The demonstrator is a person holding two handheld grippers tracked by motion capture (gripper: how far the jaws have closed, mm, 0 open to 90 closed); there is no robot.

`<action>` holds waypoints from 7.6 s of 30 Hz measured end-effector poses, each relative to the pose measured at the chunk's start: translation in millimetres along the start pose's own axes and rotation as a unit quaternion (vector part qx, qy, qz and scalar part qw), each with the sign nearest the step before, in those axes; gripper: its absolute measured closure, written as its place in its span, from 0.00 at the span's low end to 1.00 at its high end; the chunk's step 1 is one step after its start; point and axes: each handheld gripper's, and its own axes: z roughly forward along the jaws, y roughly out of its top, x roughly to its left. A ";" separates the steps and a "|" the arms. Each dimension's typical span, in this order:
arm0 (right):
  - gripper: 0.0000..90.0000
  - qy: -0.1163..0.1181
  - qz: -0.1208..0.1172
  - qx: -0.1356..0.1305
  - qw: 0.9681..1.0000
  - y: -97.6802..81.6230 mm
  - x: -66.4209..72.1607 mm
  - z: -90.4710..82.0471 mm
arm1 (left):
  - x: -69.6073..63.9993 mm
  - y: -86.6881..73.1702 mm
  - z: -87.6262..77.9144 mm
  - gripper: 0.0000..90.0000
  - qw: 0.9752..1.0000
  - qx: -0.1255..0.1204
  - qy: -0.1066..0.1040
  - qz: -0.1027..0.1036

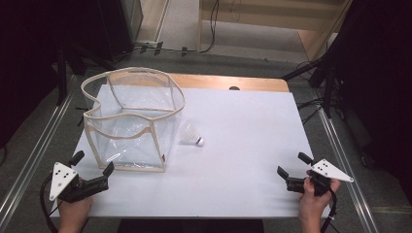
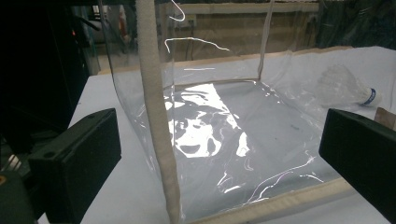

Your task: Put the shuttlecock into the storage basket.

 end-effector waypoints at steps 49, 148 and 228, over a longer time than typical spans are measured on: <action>0.00 0.073 -0.106 0.096 0.987 112.1 50.4 69.6 | 1.2 -0.2 -1.0 0.00 1.000 -0.004 -0.007 -0.001; 0.05 0.129 -0.199 0.361 0.902 145.5 155.9 238.4 | 1.8 0.7 0.5 0.00 1.000 0.000 -0.021 -0.002; 0.69 0.110 -0.153 0.369 0.910 163.9 140.0 233.0 | 0.7 0.7 0.7 0.00 1.000 -0.001 -0.022 0.002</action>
